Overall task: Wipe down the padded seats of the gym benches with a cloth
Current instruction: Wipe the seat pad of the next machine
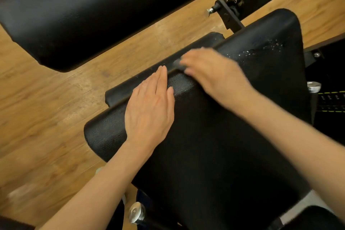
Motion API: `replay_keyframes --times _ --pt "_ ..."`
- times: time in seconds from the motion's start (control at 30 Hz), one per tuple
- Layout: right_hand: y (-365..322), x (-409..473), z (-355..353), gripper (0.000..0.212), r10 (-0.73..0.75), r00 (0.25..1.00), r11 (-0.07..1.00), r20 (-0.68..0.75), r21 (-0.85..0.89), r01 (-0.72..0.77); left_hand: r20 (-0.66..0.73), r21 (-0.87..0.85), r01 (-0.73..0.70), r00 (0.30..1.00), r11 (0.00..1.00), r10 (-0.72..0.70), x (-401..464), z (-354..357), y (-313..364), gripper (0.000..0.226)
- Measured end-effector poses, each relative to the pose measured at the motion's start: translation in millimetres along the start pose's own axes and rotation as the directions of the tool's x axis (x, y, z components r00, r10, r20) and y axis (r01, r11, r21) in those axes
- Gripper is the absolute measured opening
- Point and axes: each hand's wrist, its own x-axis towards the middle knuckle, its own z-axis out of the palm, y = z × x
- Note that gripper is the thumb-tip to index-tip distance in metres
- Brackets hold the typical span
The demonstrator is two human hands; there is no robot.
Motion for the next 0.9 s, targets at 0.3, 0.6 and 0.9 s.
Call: replay_keyframes --times 0.3,0.6,0.9 --pt "-14.3 84.4 -2.5 0.025 0.239 0.802 0.954 0.547 0.021 -0.299 0.013 0.008 0.003 1.0 1.0 -0.003 2.4 -3.6 1.7 0.054" --pt "-21.0 61.2 10.8 0.038 0.444 0.887 0.891 0.128 -0.162 -0.423 0.007 0.002 0.004 1.0 1.0 -0.004 1.6 -2.1 0.5 0.054" --pt "7.5 21.9 3.2 0.023 0.659 0.713 0.746 -0.239 0.089 -0.66 0.001 -0.021 0.002 1.0 1.0 -0.002 1.1 -0.6 -1.0 0.054"
